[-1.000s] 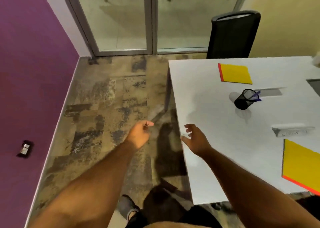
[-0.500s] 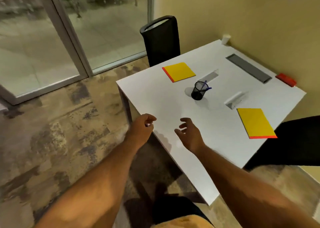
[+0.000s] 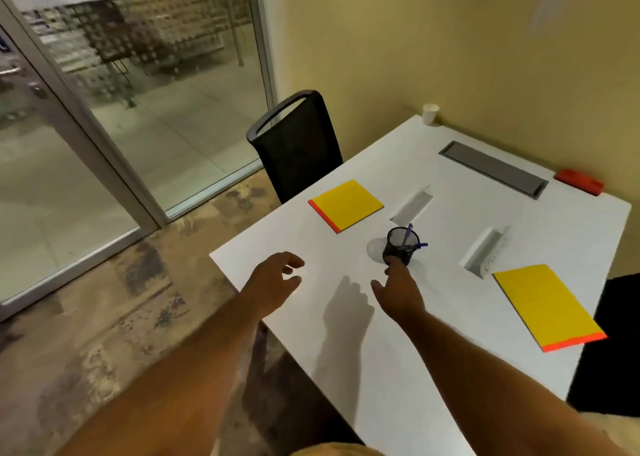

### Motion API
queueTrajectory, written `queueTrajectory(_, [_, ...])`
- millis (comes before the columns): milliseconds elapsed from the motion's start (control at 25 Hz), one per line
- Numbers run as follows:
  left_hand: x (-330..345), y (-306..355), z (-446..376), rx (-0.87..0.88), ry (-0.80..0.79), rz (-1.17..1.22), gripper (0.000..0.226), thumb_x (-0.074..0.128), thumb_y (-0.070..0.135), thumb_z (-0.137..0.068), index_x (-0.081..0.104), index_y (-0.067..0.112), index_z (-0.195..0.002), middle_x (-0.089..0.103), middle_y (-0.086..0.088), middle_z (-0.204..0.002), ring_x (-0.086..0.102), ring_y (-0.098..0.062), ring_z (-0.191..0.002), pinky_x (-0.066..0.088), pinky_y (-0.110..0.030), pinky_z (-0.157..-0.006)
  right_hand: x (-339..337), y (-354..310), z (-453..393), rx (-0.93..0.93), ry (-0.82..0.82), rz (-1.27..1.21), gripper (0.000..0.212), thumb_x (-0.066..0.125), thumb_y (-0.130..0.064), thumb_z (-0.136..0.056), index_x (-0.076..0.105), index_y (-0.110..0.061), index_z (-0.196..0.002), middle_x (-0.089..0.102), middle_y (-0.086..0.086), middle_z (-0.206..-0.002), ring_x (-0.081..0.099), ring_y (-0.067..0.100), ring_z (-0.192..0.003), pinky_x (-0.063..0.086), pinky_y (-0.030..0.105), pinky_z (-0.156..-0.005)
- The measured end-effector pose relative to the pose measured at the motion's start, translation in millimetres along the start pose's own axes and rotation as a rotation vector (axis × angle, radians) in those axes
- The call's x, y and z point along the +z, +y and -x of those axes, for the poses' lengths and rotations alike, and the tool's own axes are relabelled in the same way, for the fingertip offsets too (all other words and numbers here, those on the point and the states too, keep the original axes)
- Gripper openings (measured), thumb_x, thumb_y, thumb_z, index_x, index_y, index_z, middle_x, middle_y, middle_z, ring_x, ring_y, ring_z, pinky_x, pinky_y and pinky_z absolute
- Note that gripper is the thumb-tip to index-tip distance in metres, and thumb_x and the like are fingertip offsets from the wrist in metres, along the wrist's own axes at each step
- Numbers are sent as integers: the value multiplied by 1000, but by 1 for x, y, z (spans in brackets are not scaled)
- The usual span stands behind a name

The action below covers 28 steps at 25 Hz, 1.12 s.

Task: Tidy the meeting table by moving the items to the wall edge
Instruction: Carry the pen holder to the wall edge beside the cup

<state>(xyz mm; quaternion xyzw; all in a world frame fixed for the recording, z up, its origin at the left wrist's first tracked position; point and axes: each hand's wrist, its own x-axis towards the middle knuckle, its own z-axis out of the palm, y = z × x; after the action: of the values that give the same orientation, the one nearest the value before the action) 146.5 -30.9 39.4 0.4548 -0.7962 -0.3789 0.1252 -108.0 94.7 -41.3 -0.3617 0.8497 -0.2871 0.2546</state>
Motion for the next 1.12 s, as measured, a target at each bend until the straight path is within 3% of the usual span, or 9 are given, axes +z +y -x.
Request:
queueTrajectory(200, [3, 1, -69, 100, -62, -85, 21, 72, 22, -94, 67, 32, -111, 64, 15, -117, 63, -6, -106, 44, -15, -85, -12, -5, -77, 223, -6, -63, 89, 72, -26, -94, 19, -13, -164, 53, 21, -152, 57, 42, -134, 47, 50, -112])
queueTrajectory(280, [5, 1, -100, 163, -67, -110, 19, 72, 20, -93, 69, 29, -110, 64, 15, -112, 63, -5, -103, 40, -8, -81, -7, 6, -102, 333, -45, -162, 89, 75, -29, -85, 28, -21, -159, 60, 21, -142, 67, 40, -111, 59, 47, -87])
queueTrajectory(360, [7, 0, -126, 166, -110, -96, 19, 72, 20, -94, 70, 28, -110, 64, 15, -111, 63, -5, -102, 38, -5, -79, 5, 10, -112, 399, -48, -229, 79, 75, -32, -74, 41, -25, -145, 65, 15, -126, 63, 32, -91, 55, 37, -69])
queueTrajectory(520, [14, -13, -186, 188, -258, -45, 22, 71, 20, -96, 70, 24, -118, 64, 11, -118, 62, -7, -105, 42, -9, -82, 15, -10, -121, 447, 34, -132, 54, 67, -26, -91, 48, -24, -142, 65, 4, -118, 69, 29, -103, 59, 39, -89])
queueTrajectory(600, [16, -23, -218, 203, -339, 7, 24, 71, 20, -97, 70, 22, -120, 65, 9, -119, 63, -9, -107, 47, -18, -86, 25, -17, -125, 466, 14, -32, 58, 68, -23, -93, 48, -21, -148, 61, -1, -119, 64, 15, -91, 52, 24, -79])
queueTrajectory(680, [14, -32, -246, 237, -424, 18, 26, 72, 19, -96, 69, 22, -121, 65, 11, -116, 63, -11, -108, 49, -23, -89, 33, -20, -136, 492, 192, 14, 53, 80, -18, -86, 64, -13, -136, 65, -3, -112, 63, 6, -83, 47, 15, -72])
queueTrajectory(800, [7, -47, -283, 258, -503, 33, 27, 73, 18, -95, 69, 22, -121, 68, 9, -117, 63, -13, -107, 52, -28, -93, 48, -28, -134, 441, 185, 196, 29, 62, -19, -102, 69, -11, -129, 70, 2, -124, 63, 20, -125, 43, 18, -98])
queueTrajectory(920, [2, -58, -308, 250, -562, 53, 28, 73, 16, -94, 69, 19, -122, 69, 4, -120, 65, -18, -110, 55, -33, -94, 61, -79, -123, 569, 308, 53, 30, 59, -21, -100, 63, -23, -130, 71, 1, -115, 68, 25, -108, 54, 34, -94])
queueTrajectory(1120, [-9, -59, -308, 256, -673, 94, 54, 84, 18, -85, 59, 23, -133, 62, 8, -127, 60, -18, -117, 48, -23, -79, 79, -155, -107, 402, 438, -78, 20, 72, -25, -93, 73, -20, -112, 78, 1, -94, 72, 20, -89, 58, 32, -83])
